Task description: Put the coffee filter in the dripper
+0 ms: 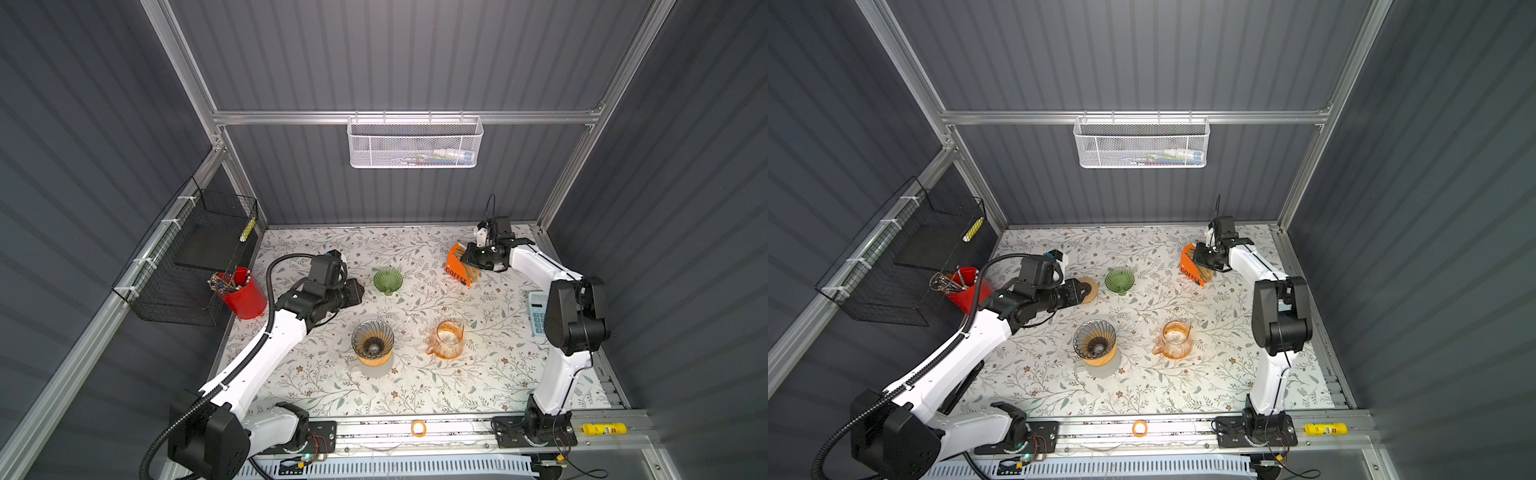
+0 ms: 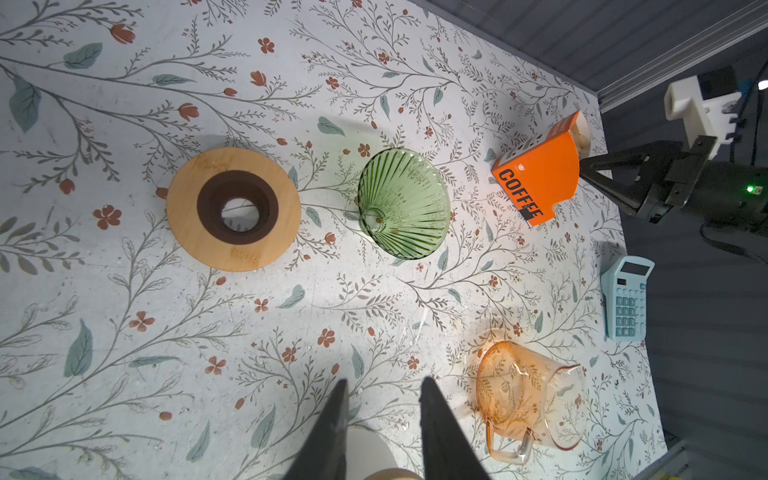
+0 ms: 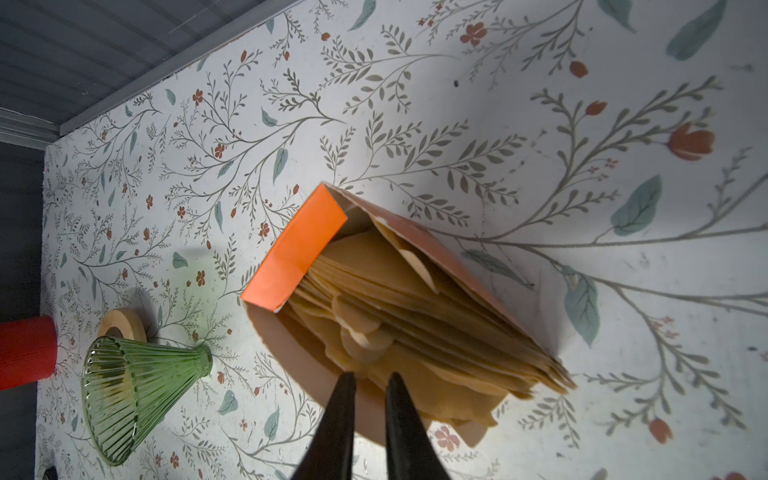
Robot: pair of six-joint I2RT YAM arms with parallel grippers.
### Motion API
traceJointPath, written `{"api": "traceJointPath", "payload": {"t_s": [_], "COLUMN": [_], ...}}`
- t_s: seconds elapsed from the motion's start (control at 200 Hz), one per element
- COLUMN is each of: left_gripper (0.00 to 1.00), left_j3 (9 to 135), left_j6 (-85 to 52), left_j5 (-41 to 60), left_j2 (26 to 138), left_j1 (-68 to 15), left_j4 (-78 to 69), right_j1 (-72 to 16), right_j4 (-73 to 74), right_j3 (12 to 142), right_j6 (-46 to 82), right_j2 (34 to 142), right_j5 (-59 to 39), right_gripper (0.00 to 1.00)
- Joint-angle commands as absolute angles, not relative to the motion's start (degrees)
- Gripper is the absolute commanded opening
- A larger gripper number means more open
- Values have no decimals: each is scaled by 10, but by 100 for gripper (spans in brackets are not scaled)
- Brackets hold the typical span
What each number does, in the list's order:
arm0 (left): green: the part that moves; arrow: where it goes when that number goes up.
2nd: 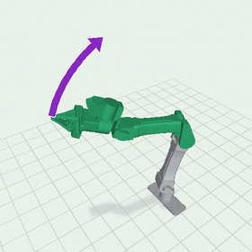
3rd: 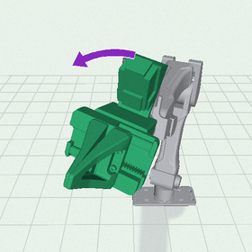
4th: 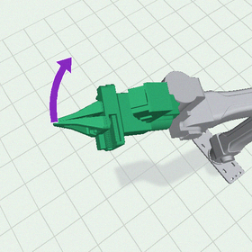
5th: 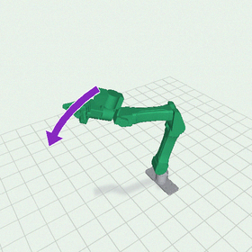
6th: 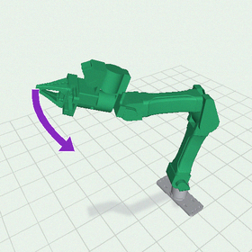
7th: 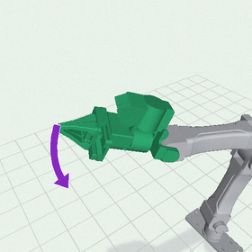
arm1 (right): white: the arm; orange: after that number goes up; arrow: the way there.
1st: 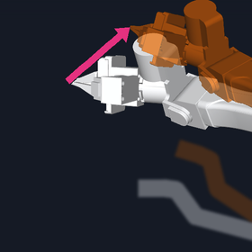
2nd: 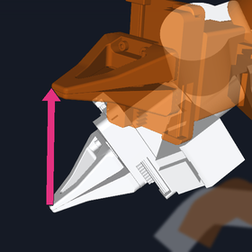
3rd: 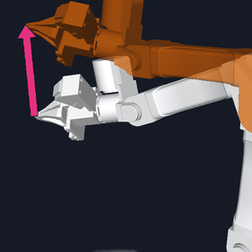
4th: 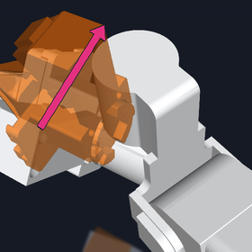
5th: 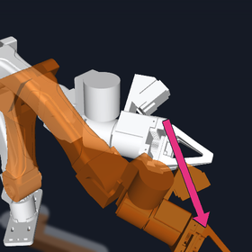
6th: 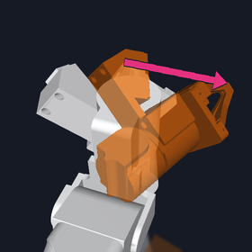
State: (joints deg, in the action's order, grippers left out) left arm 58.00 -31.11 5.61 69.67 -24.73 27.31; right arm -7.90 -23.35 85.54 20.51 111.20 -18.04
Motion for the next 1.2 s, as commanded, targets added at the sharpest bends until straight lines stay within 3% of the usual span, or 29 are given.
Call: {"api": "traceJointPath", "payload": {"t_s": [0.0,0.841,1.196], "left_gripper": [31,31,31], "left_j3": [574,572,573], "left_j6": [-310,-307,-305], "left_j5": [63,55,54], "left_j2": [700,695,696], "left_j1": [-249,-249,-249], "left_j4": [274,279,281], "right_j1": [-80,-89,-89], "right_j4": [-236,-241,-247], "right_j3": [878,895,902], "right_j6": [205,207,206], "right_j2": [1122,1136,1144], "right_j5": [-186,-206,-202], "right_gripper": [18,21,17]}}
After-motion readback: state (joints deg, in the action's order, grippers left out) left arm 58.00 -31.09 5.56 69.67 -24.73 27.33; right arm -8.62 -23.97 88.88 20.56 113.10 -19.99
